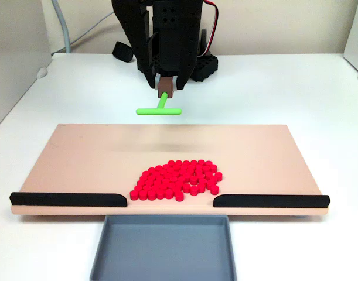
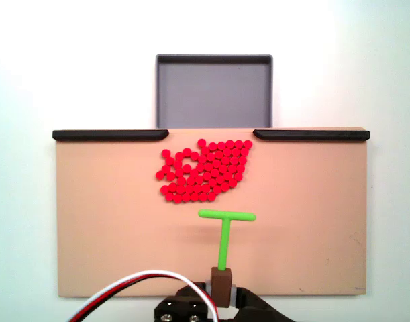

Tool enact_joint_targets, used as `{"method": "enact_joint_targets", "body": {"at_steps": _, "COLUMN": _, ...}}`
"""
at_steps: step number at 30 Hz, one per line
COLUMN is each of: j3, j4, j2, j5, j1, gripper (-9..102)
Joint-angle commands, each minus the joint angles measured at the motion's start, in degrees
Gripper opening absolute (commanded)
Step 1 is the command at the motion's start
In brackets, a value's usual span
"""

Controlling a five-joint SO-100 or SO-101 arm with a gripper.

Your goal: Grasp a green tool by the dark brown handle.

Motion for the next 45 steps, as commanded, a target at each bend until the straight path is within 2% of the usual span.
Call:
{"method": "enact_joint_targets", "body": {"at_steps": 1, "j3": -1.76, "j4": -0.53, "j2": -0.26, "j5": 0.18, "j1": 0.00, "gripper": 0}}
{"method": "enact_joint_targets", "body": {"at_steps": 45, "j3": -1.49, "j4": 0.09, "j2": -0.62, "j5": -2.20, "j1": -0.09, "gripper": 0}}
